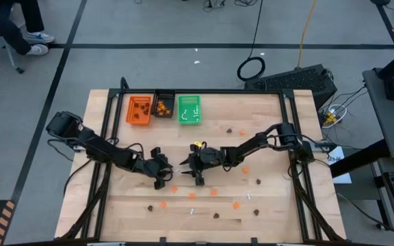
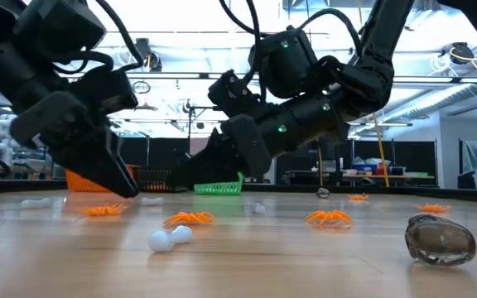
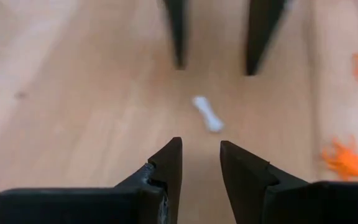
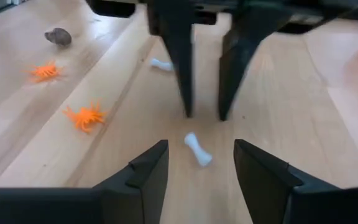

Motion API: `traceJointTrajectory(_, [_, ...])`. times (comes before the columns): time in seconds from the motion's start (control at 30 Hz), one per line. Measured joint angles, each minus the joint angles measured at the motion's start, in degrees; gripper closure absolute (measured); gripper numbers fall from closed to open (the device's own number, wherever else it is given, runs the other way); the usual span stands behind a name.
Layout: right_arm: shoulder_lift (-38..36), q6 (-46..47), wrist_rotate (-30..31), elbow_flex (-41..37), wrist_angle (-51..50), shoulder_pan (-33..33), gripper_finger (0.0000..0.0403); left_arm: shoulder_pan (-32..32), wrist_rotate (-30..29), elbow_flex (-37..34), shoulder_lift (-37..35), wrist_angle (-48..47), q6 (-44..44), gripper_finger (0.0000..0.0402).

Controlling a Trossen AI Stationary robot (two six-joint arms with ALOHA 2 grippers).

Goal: Sort Halloween decoration
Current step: Put the white bone toy into the green bin

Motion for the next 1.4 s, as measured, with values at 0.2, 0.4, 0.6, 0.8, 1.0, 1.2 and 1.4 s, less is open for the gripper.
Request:
traceJointTrajectory(0.2, [2.9,-2.2,-4.7,4.1,-1.6,-0.8,0.0234,-0.1,1.4,0.1,4.8,6.1,0.0,0.0303])
traceJointTrajectory(0.4, [3.5,-3.3,-4.1,5.3,-6.1,-0.8,0.0234,-0.1,-1.6,0.2,6.5,8.2,0.0,0.0346])
traceJointTrajectory(0.6, [3.3,-4.0,-4.3,5.4,-10.1,-1.3,0.0245,-0.1,-2.6,0.2,6.5,8.0,0.9,0.0383])
traceJointTrajectory(0.8, [3.3,-4.0,-4.4,5.4,-11.7,-1.2,0.0296,-0.1,-2.8,0.2,6.5,7.8,0.4,0.0393])
traceJointTrajectory(1.0, [3.3,-4.4,-4.5,5.4,-12.2,-1.2,0.0382,-0.1,-2.8,0.2,6.5,7.7,0.2,0.0394])
traceJointTrajectory(1.2, [3.1,-4.5,-4.5,5.4,-12.4,-1.2,0.0397,-0.1,-2.8,0.2,6.5,7.7,0.2,0.0394])
traceJointTrajectory(1.4, [0.6,-4.9,-5.9,5.2,-14.4,-1.3,0.0401,-0.1,-2.8,0.2,6.6,7.6,0.1,0.0394])
